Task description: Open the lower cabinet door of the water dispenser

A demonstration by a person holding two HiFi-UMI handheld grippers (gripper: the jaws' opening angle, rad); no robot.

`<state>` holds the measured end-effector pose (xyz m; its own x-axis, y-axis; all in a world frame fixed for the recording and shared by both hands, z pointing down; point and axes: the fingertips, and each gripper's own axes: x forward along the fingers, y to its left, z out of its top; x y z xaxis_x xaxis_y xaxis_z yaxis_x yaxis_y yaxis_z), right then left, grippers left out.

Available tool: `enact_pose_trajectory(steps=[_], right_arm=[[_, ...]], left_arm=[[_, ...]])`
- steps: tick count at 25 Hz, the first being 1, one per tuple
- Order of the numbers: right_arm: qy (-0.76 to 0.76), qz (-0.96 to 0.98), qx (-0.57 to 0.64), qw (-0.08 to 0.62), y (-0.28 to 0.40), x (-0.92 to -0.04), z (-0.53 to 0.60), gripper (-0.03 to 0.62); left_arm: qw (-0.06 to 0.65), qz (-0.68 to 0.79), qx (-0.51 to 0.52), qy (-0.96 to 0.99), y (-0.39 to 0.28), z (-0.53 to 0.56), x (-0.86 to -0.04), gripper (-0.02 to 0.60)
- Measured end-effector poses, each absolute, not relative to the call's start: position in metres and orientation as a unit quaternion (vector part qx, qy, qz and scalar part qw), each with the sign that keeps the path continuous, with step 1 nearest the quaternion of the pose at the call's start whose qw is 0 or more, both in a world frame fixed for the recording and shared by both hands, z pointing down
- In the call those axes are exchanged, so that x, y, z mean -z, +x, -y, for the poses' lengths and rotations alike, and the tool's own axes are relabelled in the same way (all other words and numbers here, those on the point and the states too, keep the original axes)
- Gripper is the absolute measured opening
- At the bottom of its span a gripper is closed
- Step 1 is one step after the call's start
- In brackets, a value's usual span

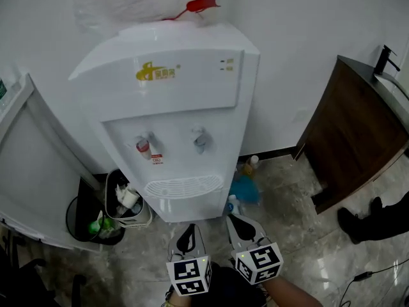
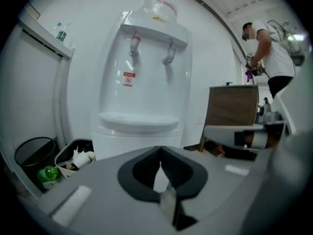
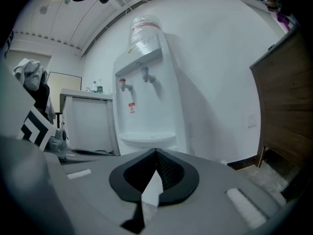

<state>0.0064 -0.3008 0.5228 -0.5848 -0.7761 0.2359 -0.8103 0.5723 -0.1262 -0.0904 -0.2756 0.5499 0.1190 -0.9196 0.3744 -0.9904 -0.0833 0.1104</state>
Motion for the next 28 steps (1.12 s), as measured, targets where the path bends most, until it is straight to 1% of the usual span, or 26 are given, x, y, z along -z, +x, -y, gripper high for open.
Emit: enact_pose_trajectory(steps=[7, 8, 9, 10, 12, 16, 19, 22, 24, 26, 28], right_arm=[[0.458, 0.873, -0.147, 0.079, 0.016, -0.596, 0.320, 0.000], [0.453, 0.875, -0.153, 0.074, 0.014, -0.601, 0.326, 0.014], [0.446, 0.878, -0.157, 0.067, 0.011, -0.604, 0.334, 0.125], [0.440, 0.882, -0.157, 0.061, 0.008, -0.606, 0.341, 0.189], [0.433, 0.888, -0.142, 0.060, 0.004, -0.606, 0.355, 0.266], [0.417, 0.897, -0.118, 0.086, -0.009, -0.613, 0.383, 0.334], [0.413, 0.901, -0.101, 0.090, -0.017, -0.616, 0.402, 0.357], [0.410, 0.903, -0.102, 0.077, -0.021, -0.616, 0.417, 0.364], [0.406, 0.905, -0.103, 0.073, -0.022, -0.615, 0.420, 0.383], [0.408, 0.904, -0.100, 0.075, -0.022, -0.614, 0.418, 0.364], [0.413, 0.901, -0.102, 0.081, -0.020, -0.614, 0.414, 0.359]], left_arm=[[0.170, 0.660, -0.087, 0.726, -0.107, 0.281, -0.584, 0.008], [0.168, 0.660, -0.089, 0.726, -0.107, 0.281, -0.586, 0.008], [0.167, 0.660, -0.092, 0.727, -0.106, 0.282, -0.588, 0.008], [0.167, 0.659, -0.094, 0.728, -0.105, 0.282, -0.590, 0.008], [0.169, 0.657, -0.097, 0.728, -0.101, 0.282, -0.595, 0.008], [0.174, 0.660, -0.097, 0.724, -0.098, 0.288, -0.607, 0.008], [0.183, 0.663, -0.098, 0.719, -0.098, 0.293, -0.617, 0.008], [0.189, 0.662, -0.102, 0.718, -0.098, 0.294, -0.622, 0.008], [0.189, 0.662, -0.103, 0.717, -0.098, 0.294, -0.623, 0.008], [0.188, 0.665, -0.103, 0.716, -0.100, 0.294, -0.623, 0.008], [0.185, 0.666, -0.103, 0.716, -0.101, 0.293, -0.621, 0.008]])
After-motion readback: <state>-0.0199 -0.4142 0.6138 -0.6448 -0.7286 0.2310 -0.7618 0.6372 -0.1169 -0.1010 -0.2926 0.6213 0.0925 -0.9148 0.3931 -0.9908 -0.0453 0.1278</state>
